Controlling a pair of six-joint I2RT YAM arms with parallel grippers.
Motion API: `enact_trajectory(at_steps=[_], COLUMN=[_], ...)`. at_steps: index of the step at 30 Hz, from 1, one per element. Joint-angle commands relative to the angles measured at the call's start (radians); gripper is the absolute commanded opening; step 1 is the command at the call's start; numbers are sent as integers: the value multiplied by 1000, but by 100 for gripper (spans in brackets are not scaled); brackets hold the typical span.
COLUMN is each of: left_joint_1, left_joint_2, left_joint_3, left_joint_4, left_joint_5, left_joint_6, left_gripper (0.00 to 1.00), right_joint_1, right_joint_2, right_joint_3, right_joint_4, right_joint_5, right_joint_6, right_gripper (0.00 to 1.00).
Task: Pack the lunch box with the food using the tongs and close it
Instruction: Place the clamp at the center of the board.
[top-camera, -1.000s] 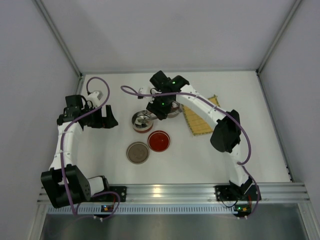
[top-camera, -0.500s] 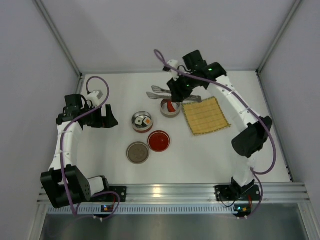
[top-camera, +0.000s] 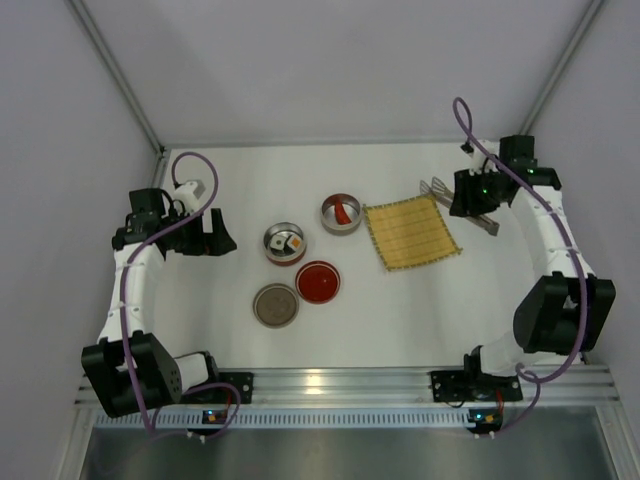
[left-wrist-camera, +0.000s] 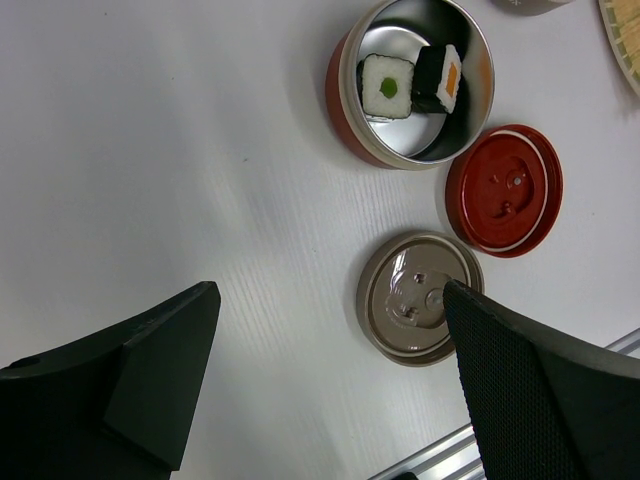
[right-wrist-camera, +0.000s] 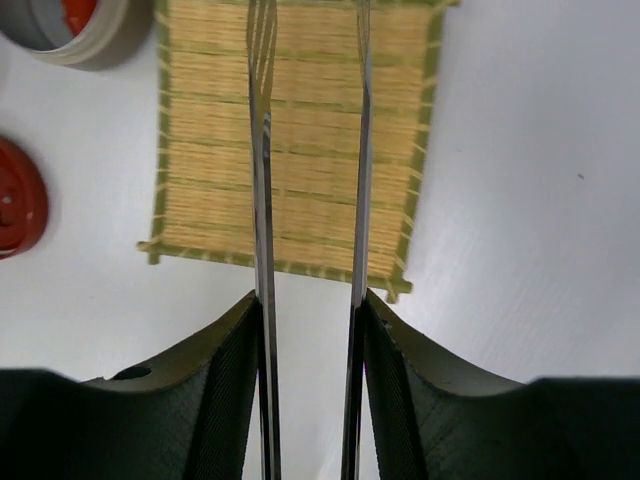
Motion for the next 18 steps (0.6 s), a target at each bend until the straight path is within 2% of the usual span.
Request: enact_trajectory(at_steps=[1, 6, 14, 18], left_joint_1=[6, 6, 6, 6], left_joint_2=[-8, -6, 20, 17], left_joint_3=[43, 36, 37, 17], left_joint_4=[15, 27, 29, 24], left_joint_5=[22, 14, 1, -22], left_joint_6=[-11, -18, -18, 11], left_gripper=[98, 98, 98, 98], right_joint_1=[-110, -236, -251, -258], right_joint_2=[-35, 26, 181, 226], right_joint_3=[-42, -93, -105, -123], right_joint_4=[142, 212, 310, 326], right_joint_5=[29, 90, 210, 213], right_joint_6=[-29, -9, -3, -18], right_gripper=[40, 39, 40, 45])
